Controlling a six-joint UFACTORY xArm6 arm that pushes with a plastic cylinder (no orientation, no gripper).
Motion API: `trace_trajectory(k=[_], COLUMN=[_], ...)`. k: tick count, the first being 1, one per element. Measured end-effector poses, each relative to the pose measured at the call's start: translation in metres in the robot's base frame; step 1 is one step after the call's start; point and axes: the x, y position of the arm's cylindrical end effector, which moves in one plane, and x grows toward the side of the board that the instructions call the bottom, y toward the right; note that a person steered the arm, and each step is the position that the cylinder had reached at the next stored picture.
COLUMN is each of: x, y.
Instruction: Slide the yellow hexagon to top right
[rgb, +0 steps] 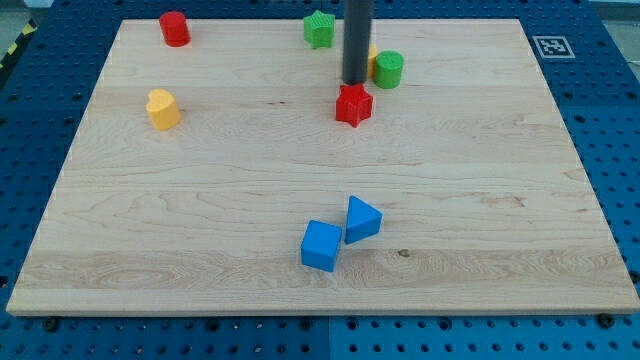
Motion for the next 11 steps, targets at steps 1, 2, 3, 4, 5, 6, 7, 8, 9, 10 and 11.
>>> trace_trajectory(k=[1, 2, 3, 4, 5, 6, 7, 8, 9, 10, 11], x=[-0.006, -0.007, -0.002, -0.003, -0.019, -0.023, -0.029, -0.035, -0.035, -0.040, -0.048], y=[0.027, 0.019, -0.008, -0.057, -0.060, -0.047, -0.033, -0.010, 0.014, 0.029, 0.035])
